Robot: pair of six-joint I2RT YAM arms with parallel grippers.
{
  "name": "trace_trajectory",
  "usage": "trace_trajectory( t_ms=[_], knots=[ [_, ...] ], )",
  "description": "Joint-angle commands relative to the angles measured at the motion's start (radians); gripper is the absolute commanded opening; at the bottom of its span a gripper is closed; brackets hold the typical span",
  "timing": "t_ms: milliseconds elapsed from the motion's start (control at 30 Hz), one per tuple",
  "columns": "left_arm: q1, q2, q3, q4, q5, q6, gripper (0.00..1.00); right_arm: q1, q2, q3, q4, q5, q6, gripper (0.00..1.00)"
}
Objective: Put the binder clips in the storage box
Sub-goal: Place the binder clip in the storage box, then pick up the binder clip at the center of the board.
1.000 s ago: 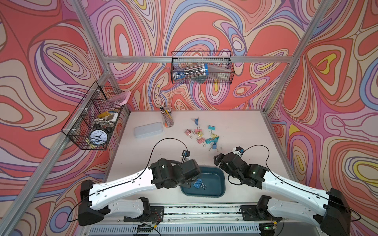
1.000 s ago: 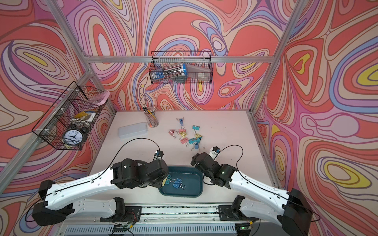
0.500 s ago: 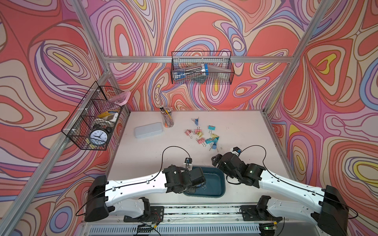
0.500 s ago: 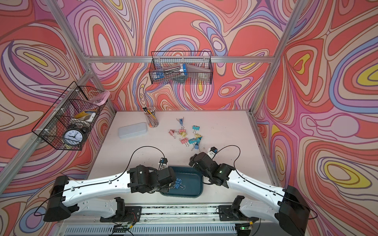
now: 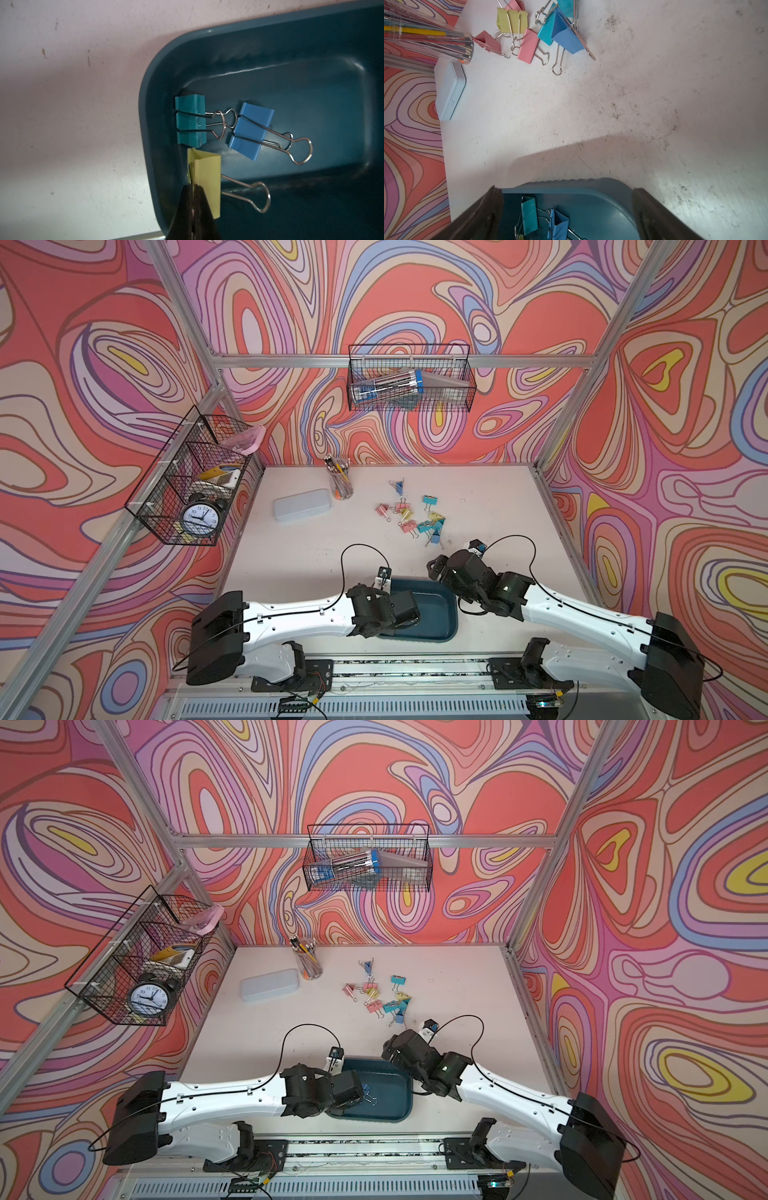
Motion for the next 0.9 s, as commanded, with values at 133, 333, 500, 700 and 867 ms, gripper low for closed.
trace_trajectory(
  t_ms=[133, 333, 500, 700, 867],
  knots=[
    [-0.004, 0.002, -0.012, 0.029, -0.013, 0.034, 0.14, -0.025, 0.054, 0.105, -0.028, 0.049, -0.151, 0.98],
    [-0.004, -0.054, 0.020, 0.032, -0.030, 0.069, 0.28, -0.097, 0.201, 0.256, -0.053, 0.049, -0.341, 0.98],
    [-0.004, -0.140, 0.078, -0.024, -0.098, 0.081, 0.44, -0.152, 0.331, 0.388, -0.096, 0.017, -0.472, 0.95],
    [0.014, -0.253, 0.124, -0.069, -0.191, 0.121, 0.46, -0.191, 0.465, 0.483, -0.016, -0.089, -0.401, 0.79],
    [0.072, -0.315, 0.101, -0.089, -0.197, 0.099, 0.46, -0.210, 0.581, 0.528, 0.092, -0.141, -0.247, 0.74]
  ],
)
